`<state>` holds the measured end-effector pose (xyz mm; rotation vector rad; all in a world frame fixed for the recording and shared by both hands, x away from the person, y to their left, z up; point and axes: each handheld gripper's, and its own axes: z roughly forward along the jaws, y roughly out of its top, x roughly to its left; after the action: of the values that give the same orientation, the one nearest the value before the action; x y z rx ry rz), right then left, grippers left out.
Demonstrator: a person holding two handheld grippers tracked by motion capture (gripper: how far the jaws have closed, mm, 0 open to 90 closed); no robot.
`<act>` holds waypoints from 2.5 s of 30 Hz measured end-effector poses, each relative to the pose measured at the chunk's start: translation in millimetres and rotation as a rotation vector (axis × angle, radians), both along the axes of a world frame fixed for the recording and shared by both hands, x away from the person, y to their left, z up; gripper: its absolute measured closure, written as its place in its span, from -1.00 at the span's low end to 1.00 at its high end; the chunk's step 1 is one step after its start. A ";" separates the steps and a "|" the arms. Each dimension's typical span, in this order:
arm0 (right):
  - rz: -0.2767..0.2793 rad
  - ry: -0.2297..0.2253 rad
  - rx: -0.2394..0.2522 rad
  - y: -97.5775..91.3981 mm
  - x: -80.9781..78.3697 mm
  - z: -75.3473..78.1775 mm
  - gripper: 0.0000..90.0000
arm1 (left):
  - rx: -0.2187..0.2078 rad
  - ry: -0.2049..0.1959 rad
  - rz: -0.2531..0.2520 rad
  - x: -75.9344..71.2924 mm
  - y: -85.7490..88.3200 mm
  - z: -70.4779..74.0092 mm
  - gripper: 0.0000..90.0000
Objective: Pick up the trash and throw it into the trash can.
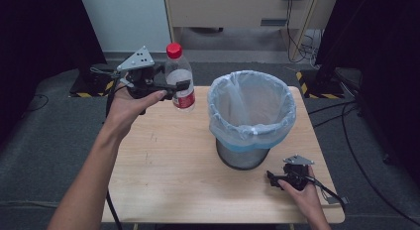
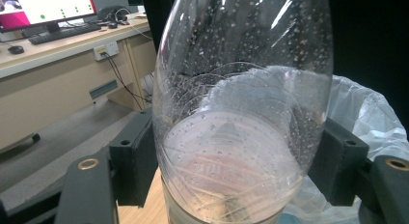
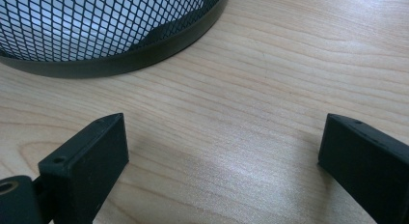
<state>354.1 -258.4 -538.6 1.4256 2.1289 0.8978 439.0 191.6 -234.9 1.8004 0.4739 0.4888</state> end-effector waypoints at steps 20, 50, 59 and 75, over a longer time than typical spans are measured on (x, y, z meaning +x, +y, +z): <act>0.000 0.000 0.000 0.0 0.0 0.0 -0.92 | -0.009 -0.018 -0.033 -4.3 -12.7 13.8 -0.38; 0.000 -0.005 0.000 0.0 0.3 -0.2 -0.92 | -0.083 -0.049 -0.124 0.2 -59.9 47.3 -0.38; 0.000 -0.005 0.000 0.0 0.3 -0.2 -0.92 | -0.083 -0.034 -0.147 10.8 -74.0 43.0 -0.38; 0.000 -0.005 0.000 0.0 0.3 -0.2 -0.92 | -0.087 0.009 -0.170 26.5 -105.7 23.4 -0.38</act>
<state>354.4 -258.4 -538.8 1.4218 2.1259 0.9001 465.5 85.8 -211.6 1.7416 0.3389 0.3375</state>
